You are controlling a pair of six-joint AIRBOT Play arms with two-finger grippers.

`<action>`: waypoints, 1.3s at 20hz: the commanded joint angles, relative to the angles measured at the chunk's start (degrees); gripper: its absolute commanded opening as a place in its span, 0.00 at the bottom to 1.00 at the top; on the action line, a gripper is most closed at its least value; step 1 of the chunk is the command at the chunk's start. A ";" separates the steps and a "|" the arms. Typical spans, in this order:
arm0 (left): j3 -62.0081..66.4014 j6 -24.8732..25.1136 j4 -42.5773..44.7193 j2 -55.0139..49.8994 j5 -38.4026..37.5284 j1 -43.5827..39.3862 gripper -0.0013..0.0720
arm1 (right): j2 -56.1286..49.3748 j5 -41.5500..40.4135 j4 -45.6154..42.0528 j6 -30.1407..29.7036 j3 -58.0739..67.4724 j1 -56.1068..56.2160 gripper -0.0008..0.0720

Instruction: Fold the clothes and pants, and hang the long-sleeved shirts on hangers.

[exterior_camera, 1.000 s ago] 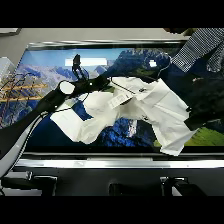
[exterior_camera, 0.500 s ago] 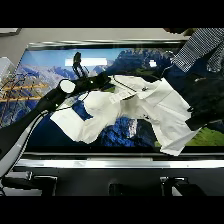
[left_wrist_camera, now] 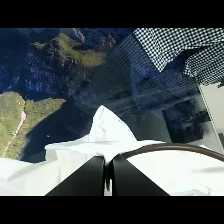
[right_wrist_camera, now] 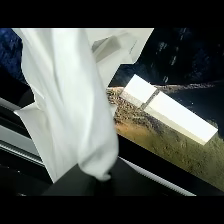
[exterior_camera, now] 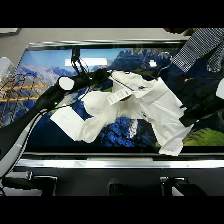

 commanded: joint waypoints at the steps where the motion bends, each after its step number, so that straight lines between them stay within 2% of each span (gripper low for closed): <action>1: 0.13 1.20 -0.07 -0.02 -0.09 -0.13 0.04 | -1.01 -1.46 -2.27 0.04 -0.02 0.04 0.03; 6: 0.46 1.88 0.74 0.11 0.13 -0.15 0.04 | -1.03 0.50 -1.20 -1.53 -0.04 0.07 0.03; 11: 6.64 10.93 1.01 0.11 -0.07 -1.31 0.04 | -1.03 0.15 -1.36 -1.90 -0.02 0.07 0.03; 13: 8.57 12.79 3.85 0.11 -0.92 -2.12 0.04 | -1.03 0.20 -1.36 -1.95 -0.04 0.07 0.03; 16: 9.49 12.63 13.53 0.17 -3.32 -3.80 0.04 | -1.03 1.18 -1.49 -1.92 -0.02 0.07 0.03; 19: 9.49 4.87 20.35 0.07 -3.50 -3.61 0.04 | -1.03 3.13 -2.25 -1.18 -0.02 0.04 0.03; 20: 9.49 3.63 21.81 0.07 -3.17 -3.32 0.04 | -1.03 3.82 -2.49 -1.05 -0.02 0.04 0.03; 23: 9.49 -1.70 22.80 -0.15 -0.76 -1.68 0.04 | -1.03 4.83 -2.51 -0.57 -0.02 0.07 0.03; 26: 9.49 -7.76 22.75 -1.55 -1.97 0.02 0.04 | -0.96 5.64 -2.43 -0.17 -0.02 0.07 0.03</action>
